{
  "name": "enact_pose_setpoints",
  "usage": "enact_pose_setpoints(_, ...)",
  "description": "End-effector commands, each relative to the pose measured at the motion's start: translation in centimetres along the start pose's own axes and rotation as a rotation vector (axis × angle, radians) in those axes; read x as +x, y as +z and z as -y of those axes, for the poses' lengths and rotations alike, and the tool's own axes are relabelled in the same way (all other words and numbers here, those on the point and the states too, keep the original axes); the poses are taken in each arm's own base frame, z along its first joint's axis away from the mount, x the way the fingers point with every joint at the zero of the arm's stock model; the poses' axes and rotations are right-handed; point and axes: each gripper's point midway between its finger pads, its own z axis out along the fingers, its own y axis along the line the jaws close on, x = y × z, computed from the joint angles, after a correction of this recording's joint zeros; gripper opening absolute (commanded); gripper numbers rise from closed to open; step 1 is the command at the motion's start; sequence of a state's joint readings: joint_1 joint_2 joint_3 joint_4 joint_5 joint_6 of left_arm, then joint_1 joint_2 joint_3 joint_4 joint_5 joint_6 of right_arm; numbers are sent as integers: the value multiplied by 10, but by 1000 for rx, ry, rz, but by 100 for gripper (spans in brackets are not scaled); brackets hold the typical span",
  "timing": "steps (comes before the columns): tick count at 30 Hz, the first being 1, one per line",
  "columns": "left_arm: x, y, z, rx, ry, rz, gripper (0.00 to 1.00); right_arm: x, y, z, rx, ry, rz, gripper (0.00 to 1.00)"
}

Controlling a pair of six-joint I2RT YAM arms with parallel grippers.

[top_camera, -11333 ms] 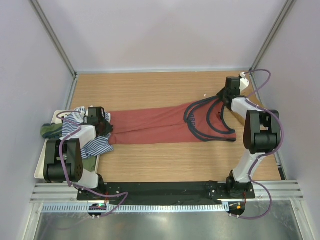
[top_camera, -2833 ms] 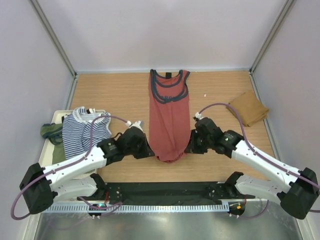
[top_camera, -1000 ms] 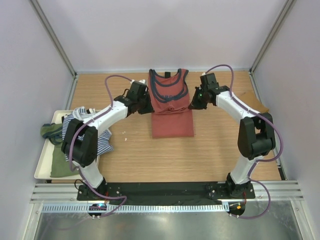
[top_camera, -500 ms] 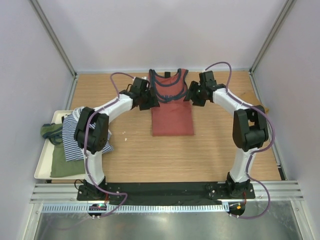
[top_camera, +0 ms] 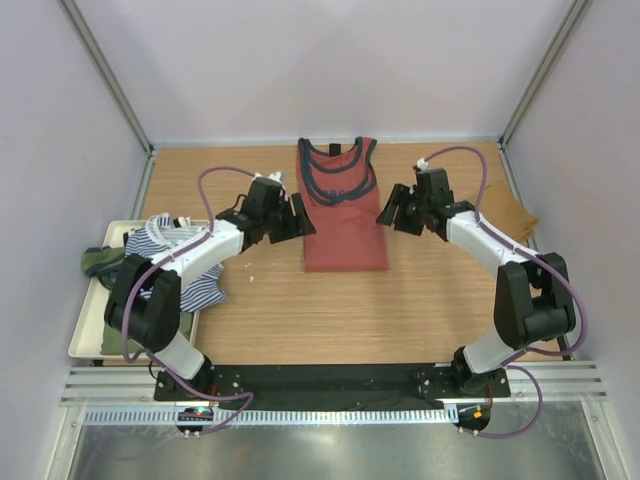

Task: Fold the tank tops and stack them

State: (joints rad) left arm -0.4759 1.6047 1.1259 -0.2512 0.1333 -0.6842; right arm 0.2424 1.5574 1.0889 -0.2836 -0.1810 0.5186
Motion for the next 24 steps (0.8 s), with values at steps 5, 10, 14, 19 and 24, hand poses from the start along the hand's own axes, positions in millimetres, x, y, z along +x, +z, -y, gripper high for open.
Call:
enact_pose_setpoints(5,61,9,9,66,-27,-102,64,73,3,24,-30,-3,-174,59)
enact_pose_setpoints(10,81,18,1,39,-34,-145,58,95,6,32,-35,8,-237,49)
enact_pose_setpoints(14,94,29,-9,15,-48,-190,50,110,11,35,-47,24,-289,46)
enact_pose_setpoints(19,102,33,-19,-11,-62,-195,37,121,11,32,-88,47,-311,35)
enact_pose_setpoints(24,114,33,-28,-32,-69,-220,9,133,10,36,-84,60,-355,10)
